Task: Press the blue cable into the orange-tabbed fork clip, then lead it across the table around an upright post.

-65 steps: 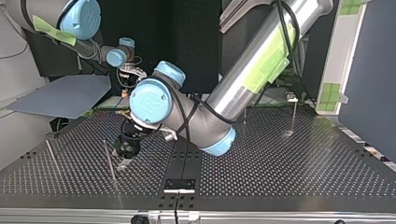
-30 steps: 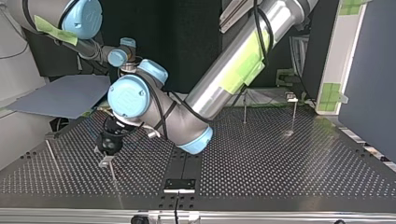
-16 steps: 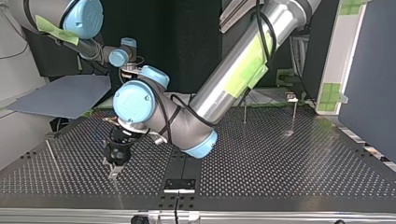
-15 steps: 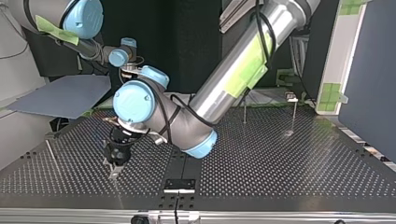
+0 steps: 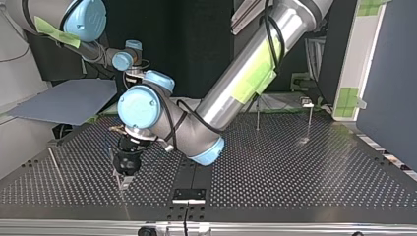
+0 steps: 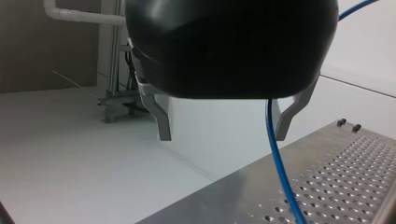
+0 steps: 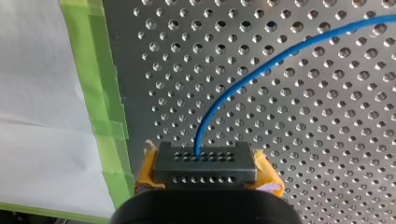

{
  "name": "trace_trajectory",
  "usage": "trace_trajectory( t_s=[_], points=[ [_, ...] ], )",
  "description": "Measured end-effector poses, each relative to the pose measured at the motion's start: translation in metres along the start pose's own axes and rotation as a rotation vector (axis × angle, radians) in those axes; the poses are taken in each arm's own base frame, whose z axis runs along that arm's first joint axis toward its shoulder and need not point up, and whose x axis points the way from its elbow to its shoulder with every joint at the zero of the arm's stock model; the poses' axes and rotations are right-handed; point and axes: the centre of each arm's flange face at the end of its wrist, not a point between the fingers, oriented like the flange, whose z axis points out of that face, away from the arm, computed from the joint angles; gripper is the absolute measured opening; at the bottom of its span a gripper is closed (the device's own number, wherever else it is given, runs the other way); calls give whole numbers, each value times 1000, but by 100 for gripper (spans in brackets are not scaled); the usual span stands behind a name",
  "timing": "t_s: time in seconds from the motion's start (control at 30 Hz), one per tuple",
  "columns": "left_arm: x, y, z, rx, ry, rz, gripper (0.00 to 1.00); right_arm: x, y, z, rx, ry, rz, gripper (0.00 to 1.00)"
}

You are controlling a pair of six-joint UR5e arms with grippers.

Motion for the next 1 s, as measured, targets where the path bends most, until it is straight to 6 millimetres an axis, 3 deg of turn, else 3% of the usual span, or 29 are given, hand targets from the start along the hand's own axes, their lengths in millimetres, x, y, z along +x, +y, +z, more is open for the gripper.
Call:
trace_trajectory(
  t_s=[0.2,0.63,1.0],
  points=[
    [2,-4,-3,-27,-34,19,100,0,4,1,-5,-2,0,0],
    [6,-10,-7,-53,-50,65,100,3,41,13,-67,-38,45,0],
    [4,-8,-6,-54,-64,63,100,14,60,30,-91,-25,69,0]
  ],
)
